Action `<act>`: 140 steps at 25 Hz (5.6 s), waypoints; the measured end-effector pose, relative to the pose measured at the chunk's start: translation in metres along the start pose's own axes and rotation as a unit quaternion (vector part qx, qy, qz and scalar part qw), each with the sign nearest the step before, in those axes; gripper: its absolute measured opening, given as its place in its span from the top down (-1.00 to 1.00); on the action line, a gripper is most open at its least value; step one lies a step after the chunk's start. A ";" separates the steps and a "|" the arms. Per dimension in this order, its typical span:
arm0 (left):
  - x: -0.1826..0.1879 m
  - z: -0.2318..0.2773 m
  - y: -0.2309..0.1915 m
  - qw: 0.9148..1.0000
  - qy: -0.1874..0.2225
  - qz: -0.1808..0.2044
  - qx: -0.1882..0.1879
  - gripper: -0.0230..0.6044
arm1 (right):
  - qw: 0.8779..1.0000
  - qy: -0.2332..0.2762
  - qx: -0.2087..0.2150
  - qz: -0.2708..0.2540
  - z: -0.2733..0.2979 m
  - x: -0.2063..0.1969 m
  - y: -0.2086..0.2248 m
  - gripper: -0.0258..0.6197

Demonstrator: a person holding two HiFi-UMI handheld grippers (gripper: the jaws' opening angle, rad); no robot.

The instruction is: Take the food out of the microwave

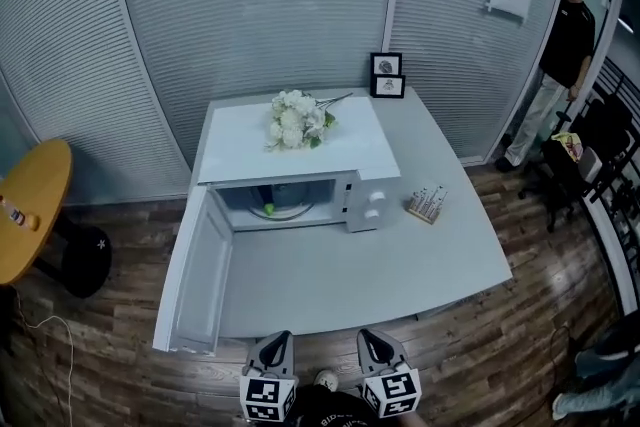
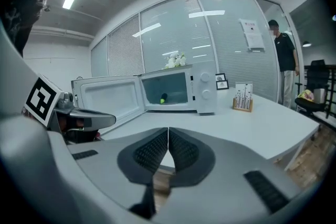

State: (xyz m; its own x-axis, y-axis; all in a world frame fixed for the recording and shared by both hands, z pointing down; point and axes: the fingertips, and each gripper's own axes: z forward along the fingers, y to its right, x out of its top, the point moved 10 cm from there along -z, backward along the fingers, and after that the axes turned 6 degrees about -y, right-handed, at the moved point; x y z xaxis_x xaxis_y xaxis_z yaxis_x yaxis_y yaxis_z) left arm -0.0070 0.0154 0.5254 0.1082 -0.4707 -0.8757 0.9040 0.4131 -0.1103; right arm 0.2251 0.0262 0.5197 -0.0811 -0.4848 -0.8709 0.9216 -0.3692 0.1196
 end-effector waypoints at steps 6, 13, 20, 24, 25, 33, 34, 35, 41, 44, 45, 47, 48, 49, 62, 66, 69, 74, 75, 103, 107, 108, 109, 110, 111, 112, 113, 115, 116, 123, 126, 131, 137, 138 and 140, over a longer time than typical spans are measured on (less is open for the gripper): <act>0.009 0.008 -0.009 1.000 0.008 0.000 0.031 0.90 | 1.000 -0.012 0.011 -0.003 0.011 0.002 0.008 0.91; 0.024 0.030 -0.029 0.999 0.017 -0.008 0.039 0.90 | 1.000 -0.018 0.013 -0.004 0.032 0.016 0.012 0.91; 0.042 0.055 -0.052 0.999 0.023 -0.007 0.038 0.90 | 1.000 -0.026 0.014 0.001 0.070 0.039 0.015 0.90; 0.050 0.066 -0.068 0.999 0.021 -0.009 0.038 0.90 | 0.999 -0.025 0.025 -0.004 0.092 0.056 0.009 0.90; 0.052 0.068 -0.071 0.999 0.022 -0.008 0.038 0.90 | 0.999 -0.025 0.027 -0.005 0.098 0.060 0.009 0.90; 0.069 0.089 -0.090 0.999 0.021 -0.005 0.025 0.90 | 0.999 -0.016 0.042 -0.013 0.154 0.097 0.003 0.88; 0.070 0.090 -0.092 1.000 0.020 -0.005 0.023 0.90 | 0.999 -0.014 0.046 -0.013 0.162 0.101 0.001 0.83; 0.071 0.092 -0.093 1.000 0.020 -0.004 0.021 0.90 | 0.999 -0.012 0.051 -0.012 0.170 0.106 0.000 0.73; 0.078 0.100 -0.103 1.000 0.020 -0.003 0.023 0.90 | 0.997 -0.012 0.072 -0.022 0.219 0.132 -0.012 0.49; 0.080 0.101 -0.109 0.999 0.018 -0.005 0.027 0.90 | 0.997 -0.013 0.077 -0.028 0.243 0.146 -0.020 0.44; 0.081 0.101 -0.111 0.999 0.018 -0.005 0.027 0.90 | 0.996 -0.014 0.077 -0.029 0.250 0.150 -0.022 0.42; 0.081 0.101 -0.114 0.999 0.018 -0.007 0.025 0.90 | 0.996 -0.018 0.077 -0.032 0.263 0.157 -0.027 0.37; 0.081 0.101 -0.116 1.000 0.018 -0.007 0.023 0.90 | 0.996 -0.020 0.076 -0.034 0.270 0.161 -0.029 0.36; 0.081 0.101 -0.117 1.000 0.018 -0.007 0.022 0.90 | 0.996 -0.023 0.075 -0.037 0.276 0.163 -0.031 0.35; 0.084 0.103 -0.125 1.000 0.019 -0.017 0.015 0.90 | 0.994 -0.077 0.052 -0.059 0.359 0.185 -0.042 0.31; 0.082 0.104 -0.125 1.000 0.014 -0.019 0.009 0.90 | 0.993 -0.092 0.043 -0.064 0.378 0.189 -0.046 0.30; 0.081 0.105 -0.121 1.000 0.011 -0.016 -0.002 0.90 | 0.992 -0.102 0.037 -0.069 0.390 0.191 -0.046 0.30; 0.080 0.105 -0.121 1.000 0.007 -0.012 -0.007 0.90 | 0.989 -0.119 0.029 -0.083 0.404 0.194 -0.044 0.30; 0.079 0.106 -0.123 1.000 0.006 -0.014 -0.005 0.90 | 0.988 -0.123 0.029 -0.086 0.406 0.194 -0.044 0.30; 0.073 0.105 -0.126 1.000 0.003 -0.023 -0.003 0.90 | 0.978 -0.162 0.006 -0.131 0.407 0.192 -0.048 0.47; 0.073 0.105 -0.124 1.000 0.003 -0.020 -0.006 0.90 | 0.980 -0.146 0.006 -0.133 0.394 0.190 -0.045 0.48; 0.073 0.105 -0.123 1.000 0.003 -0.018 -0.006 0.90 | 0.981 -0.143 0.007 -0.132 0.391 0.190 -0.044 0.48; 0.072 0.104 -0.122 1.000 0.003 -0.018 -0.007 0.90 | 0.981 -0.140 0.007 -0.132 0.387 0.189 -0.042 0.48; 0.072 0.104 -0.122 1.000 0.003 -0.017 -0.006 0.90 | 0.982 -0.138 0.008 -0.132 0.383 0.189 -0.041 0.49; 0.072 0.104 -0.121 1.000 0.003 -0.016 -0.006 0.90 | 0.982 -0.136 0.009 -0.132 0.379 0.188 -0.040 0.49; 0.071 0.103 -0.120 1.000 0.003 -0.016 -0.005 0.90 | 0.982 -0.135 0.010 -0.132 0.374 0.187 -0.039 0.49; 0.071 0.102 -0.118 1.000 0.003 -0.015 -0.004 0.90 | 0.982 -0.133 0.012 -0.133 0.369 0.186 -0.038 0.49; 0.071 0.100 -0.116 1.000 0.004 -0.016 -0.002 0.90 | 0.982 -0.129 0.014 -0.135 0.359 0.185 -0.038 0.49; 0.071 0.099 -0.115 1.000 0.004 -0.016 -0.001 0.90 | 0.983 -0.127 0.015 -0.135 0.354 0.184 -0.037 0.49; 0.068 0.091 -0.103 1.000 0.008 -0.010 0.002 0.90 | 0.984 -0.115 0.017 -0.133 0.315 0.173 -0.035 0.48; 0.067 0.087 -0.097 1.000 0.008 -0.005 0.001 0.90 | 0.986 -0.114 0.015 -0.125 0.298 0.169 -0.033 0.49; 0.068 0.081 -0.089 1.000 0.014 0.001 0.000 0.90 | 0.988 -0.101 0.010 -0.118 0.276 0.165 -0.028 0.48; 0.067 0.074 -0.081 1.000 0.017 0.006 -0.002 0.90 | 0.990 -0.088 0.005 -0.111 0.254 0.158 -0.023 0.49; 0.066 0.074 -0.080 1.000 0.018 0.006 -0.001 0.90 | 0.990 -0.090 0.006 -0.108 0.250 0.158 -0.023 0.48; 0.066 0.073 -0.078 1.000 0.020 0.008 0.000 0.90 | 0.991 -0.088 0.006 -0.104 0.242 0.157 -0.022 0.48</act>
State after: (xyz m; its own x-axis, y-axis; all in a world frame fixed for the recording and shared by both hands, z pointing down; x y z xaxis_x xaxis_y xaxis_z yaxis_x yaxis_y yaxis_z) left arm -0.0398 -0.1051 0.5107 0.1054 -0.4330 -0.8952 0.9025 0.4197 -0.0968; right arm 0.1005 -0.2333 0.4959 -0.3356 -0.5279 -0.7802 0.8734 -0.4847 -0.0478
